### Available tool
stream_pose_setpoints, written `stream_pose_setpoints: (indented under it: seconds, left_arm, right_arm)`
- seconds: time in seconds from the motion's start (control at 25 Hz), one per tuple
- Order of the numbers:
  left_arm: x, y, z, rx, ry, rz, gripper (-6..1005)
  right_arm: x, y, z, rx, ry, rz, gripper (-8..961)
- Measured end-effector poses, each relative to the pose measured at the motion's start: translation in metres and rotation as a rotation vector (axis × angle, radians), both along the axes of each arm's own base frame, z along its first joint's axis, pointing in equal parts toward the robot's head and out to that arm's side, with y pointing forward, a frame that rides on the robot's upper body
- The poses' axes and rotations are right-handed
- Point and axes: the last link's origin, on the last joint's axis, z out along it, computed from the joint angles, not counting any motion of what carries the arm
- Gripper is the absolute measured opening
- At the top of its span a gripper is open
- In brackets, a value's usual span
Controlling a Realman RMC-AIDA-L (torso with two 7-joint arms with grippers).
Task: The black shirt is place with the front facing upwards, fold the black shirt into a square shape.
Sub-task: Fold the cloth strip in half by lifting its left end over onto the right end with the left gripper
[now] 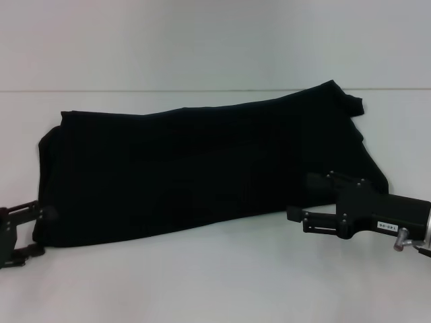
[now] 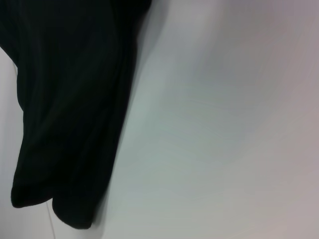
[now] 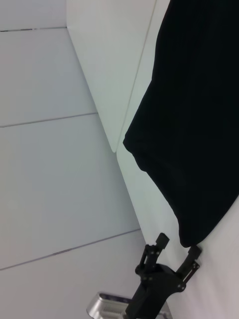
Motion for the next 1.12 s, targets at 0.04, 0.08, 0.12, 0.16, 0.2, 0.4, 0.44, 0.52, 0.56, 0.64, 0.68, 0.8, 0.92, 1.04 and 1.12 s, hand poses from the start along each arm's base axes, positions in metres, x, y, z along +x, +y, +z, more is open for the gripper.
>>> stream_pose_setpoints:
  seconds: [0.04, 0.08, 0.12, 0.16, 0.2, 0.4, 0.44, 0.52, 0.56, 0.64, 0.68, 0.8, 0.92, 1.04, 1.12]
  left_arm:
    - [0.001, 0.002, -0.001, 0.001, 0.002, -0.001, 872]
    - [0.002, 0.006, -0.002, 0.001, 0.012, -0.007, 872]
    - [0.002, 0.006, -0.002, 0.001, 0.012, -0.007, 872]
    - [0.003, 0.009, -0.003, -0.001, 0.018, -0.011, 871]
    - [0.004, 0.011, -0.004, -0.004, 0.026, -0.016, 871]
    - [0.009, 0.02, -0.006, -0.009, 0.051, -0.035, 869]
    - [0.01, 0.022, -0.006, -0.007, 0.053, -0.038, 868]
    - [0.012, 0.024, -0.008, -0.006, 0.054, -0.043, 868]
    - [0.012, 0.026, -0.008, -0.005, 0.054, -0.045, 867]
    - [0.016, 0.029, -0.009, -0.008, 0.061, -0.065, 866]
    - [0.017, 0.03, -0.01, -0.012, 0.072, -0.085, 866]
    - [0.02, 0.033, -0.011, -0.019, 0.101, -0.133, 764]
    - [0.022, 0.034, -0.013, -0.031, 0.114, -0.152, 649]
    - [0.022, 0.035, -0.015, -0.049, 0.132, -0.159, 507]
    - [0.022, 0.035, -0.016, -0.051, 0.14, -0.156, 421]
  right_arm:
    - [-0.001, 0.0, -0.001, -0.001, 0.001, 0.001, 936]
    - [-0.001, 0.0, -0.001, -0.002, 0.002, 0.002, 936]
    - [-0.002, 0.0, -0.002, -0.004, 0.004, 0.003, 935]
    - [-0.002, 0.0, -0.002, -0.005, 0.005, 0.005, 935]
    - [-0.003, -0.001, -0.003, -0.007, 0.007, 0.006, 935]
    - [-0.005, -0.001, -0.005, -0.012, 0.013, 0.01, 936]
    - [-0.006, -0.001, -0.005, -0.013, 0.014, 0.011, 936]
    - [-0.006, -0.001, -0.006, -0.015, 0.016, 0.012, 936]
    - [-0.007, -0.001, -0.006, -0.016, 0.017, 0.013, 936]
    - [-0.007, -0.002, -0.007, -0.018, 0.019, 0.013, 936]
    - [-0.007, -0.002, -0.007, -0.019, 0.021, 0.014, 936]
    - [-0.008, -0.002, -0.008, -0.022, 0.025, 0.014, 937]
    - [-0.009, -0.002, -0.009, -0.022, 0.027, 0.015, 937]
    - [-0.01, -0.002, -0.009, -0.02, 0.03, 0.015, 937]
    - [-0.01, -0.002, -0.009, -0.02, 0.032, 0.015, 937]
